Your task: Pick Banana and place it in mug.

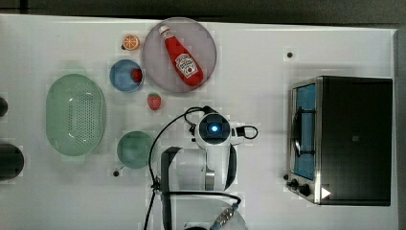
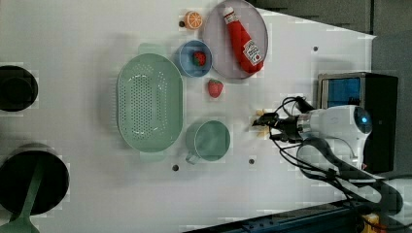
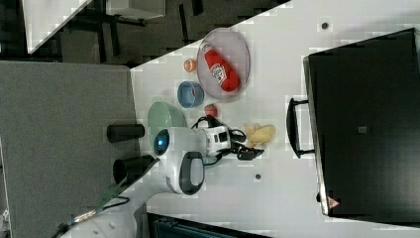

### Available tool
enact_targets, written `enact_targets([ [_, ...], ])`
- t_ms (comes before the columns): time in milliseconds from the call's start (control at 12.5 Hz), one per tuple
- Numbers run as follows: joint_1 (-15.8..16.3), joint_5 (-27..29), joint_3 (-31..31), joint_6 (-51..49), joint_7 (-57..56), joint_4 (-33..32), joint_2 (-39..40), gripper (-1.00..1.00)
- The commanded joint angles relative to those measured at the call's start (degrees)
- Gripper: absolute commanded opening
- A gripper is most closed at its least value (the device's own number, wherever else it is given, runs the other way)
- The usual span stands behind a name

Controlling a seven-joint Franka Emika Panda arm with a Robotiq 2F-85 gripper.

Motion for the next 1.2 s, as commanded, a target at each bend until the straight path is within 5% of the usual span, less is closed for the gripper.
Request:
enact_targets([
  [80, -0.32, -0.12, -0.61, 3.60, -4.34, 1.06, -0.11, 0.44],
  [400, -0.33, -0.12, -0.60, 4.32, -4.34, 0.44, -0.28, -0.43],
  [720, -0.46, -0.12, -0.79, 2.90, -4.34, -0.19, -6.35, -0.43],
  [880, -0.59, -0.12, -1.07, -9.44, -4.29, 0.14, -19.15, -0.43],
  [1200, -0.47, -0.12, -0.76, -26.87, -4.07, 3.95, -32.21, -0.43],
])
